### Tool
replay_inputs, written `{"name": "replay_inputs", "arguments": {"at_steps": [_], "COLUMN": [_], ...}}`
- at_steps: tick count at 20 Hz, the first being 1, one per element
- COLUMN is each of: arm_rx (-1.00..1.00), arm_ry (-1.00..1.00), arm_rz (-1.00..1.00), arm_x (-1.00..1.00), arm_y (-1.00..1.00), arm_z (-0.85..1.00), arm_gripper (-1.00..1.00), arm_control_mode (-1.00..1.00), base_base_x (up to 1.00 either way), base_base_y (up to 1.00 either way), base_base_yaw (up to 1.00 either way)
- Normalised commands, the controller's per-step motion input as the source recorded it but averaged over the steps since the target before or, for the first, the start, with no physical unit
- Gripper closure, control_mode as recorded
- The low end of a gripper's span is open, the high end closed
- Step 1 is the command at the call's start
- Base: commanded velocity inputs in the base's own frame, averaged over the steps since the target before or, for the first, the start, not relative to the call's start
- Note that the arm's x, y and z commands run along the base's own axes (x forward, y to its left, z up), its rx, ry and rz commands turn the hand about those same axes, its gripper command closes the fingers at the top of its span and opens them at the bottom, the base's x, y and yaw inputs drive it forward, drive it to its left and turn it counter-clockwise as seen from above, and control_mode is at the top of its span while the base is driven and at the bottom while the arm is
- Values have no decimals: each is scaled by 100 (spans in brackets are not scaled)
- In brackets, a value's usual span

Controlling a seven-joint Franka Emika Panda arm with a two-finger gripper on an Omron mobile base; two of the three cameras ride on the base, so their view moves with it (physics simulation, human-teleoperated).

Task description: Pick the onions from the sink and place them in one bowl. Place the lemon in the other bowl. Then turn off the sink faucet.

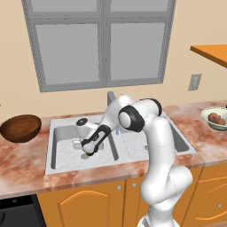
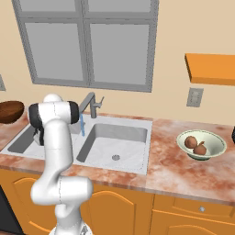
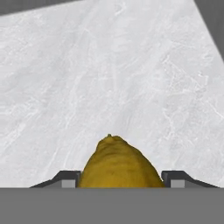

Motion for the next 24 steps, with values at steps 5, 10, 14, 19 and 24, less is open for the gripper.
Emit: {"name": "replay_inputs", "arguments": {"at_steps": [5, 10, 14, 19, 24], "arm_rx": [0, 0, 0, 0, 0], "arm_ry": [-3, -5, -8, -12, -4], "arm_rz": [0, 0, 0, 0, 0], "arm_x": [-19, -36, -24, -13, -11], "arm_y": [-1, -1, 0, 0, 0], "arm_z": [10, 56, 71, 75, 78], "arm_gripper": [100, 100, 100, 100, 100], "arm_control_mode": [-100, -100, -100, -100, -100], "base_base_x": [0, 0, 0, 0, 0], "base_base_y": [0, 0, 0, 0, 0], "base_base_yaw": [0, 0, 0, 0, 0]}}
